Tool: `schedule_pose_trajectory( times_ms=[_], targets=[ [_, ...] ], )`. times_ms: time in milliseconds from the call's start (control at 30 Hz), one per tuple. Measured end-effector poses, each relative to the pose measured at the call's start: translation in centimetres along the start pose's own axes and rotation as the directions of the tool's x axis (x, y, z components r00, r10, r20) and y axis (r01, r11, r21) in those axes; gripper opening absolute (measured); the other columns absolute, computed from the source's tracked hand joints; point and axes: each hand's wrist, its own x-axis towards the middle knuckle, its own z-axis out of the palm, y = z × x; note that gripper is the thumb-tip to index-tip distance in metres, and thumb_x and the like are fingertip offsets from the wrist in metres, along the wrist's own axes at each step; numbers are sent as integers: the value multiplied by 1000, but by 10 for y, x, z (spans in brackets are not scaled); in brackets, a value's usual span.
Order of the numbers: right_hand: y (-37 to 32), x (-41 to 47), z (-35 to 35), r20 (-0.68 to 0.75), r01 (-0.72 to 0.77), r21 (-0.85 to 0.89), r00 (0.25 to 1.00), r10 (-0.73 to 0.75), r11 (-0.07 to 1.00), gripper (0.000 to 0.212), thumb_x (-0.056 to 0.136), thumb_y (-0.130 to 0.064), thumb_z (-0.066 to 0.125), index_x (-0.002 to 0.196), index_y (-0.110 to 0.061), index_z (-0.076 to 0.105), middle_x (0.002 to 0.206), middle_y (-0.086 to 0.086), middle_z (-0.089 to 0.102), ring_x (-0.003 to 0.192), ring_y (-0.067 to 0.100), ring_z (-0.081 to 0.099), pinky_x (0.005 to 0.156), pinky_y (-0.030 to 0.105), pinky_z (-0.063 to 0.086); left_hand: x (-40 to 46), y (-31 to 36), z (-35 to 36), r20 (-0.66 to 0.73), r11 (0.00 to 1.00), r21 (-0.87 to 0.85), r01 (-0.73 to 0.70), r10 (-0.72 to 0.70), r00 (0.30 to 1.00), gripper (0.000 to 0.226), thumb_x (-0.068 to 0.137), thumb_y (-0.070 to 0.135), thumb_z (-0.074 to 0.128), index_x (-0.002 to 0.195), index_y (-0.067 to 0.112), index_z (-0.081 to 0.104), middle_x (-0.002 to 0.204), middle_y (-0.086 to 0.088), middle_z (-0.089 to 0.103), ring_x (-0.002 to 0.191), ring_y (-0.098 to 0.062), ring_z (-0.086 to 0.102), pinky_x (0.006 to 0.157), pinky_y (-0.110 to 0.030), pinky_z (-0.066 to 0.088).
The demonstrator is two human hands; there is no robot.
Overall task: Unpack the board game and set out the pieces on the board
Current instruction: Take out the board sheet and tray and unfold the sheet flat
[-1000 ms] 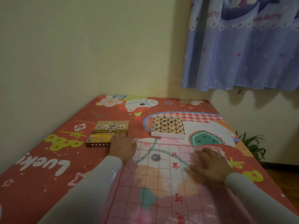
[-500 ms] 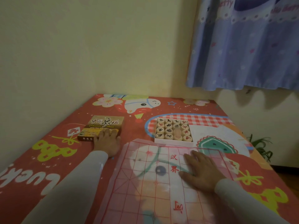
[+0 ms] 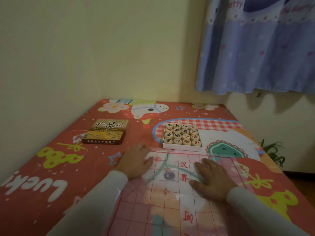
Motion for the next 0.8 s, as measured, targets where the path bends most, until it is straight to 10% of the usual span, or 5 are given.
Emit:
schedule_pose_trajectory(
  times_ms=[200,533,800],
  targets=[
    [2,-26,5,5,-8,2,1000,8,1000,81,85,-75,30,151,-34,9,162,1,0,148,25,-1,119,44,3,-35,23,1,293,987,155,44,-88,952,89,71,75,4,146,36,33,154,-4,32,141,-26,24,114,-41,20],
    [29,-46,-1,-149,-67,23,986,69,998,83,74,-75,14,140,-27,34,149,6,33,138,25,28,112,39,25,-53,37,-8,308,975,195,108,-165,937,70,90,65,16,151,32,25,159,-8,21,146,-28,16,118,-46,13],
    [42,-35,4,-104,-130,-1,986,130,991,70,88,-70,27,145,-30,27,155,5,25,143,26,22,116,45,19,-35,38,-2,359,968,192,162,-223,906,59,97,58,22,152,35,19,161,-7,12,148,-29,8,117,-48,6]
  ],
)
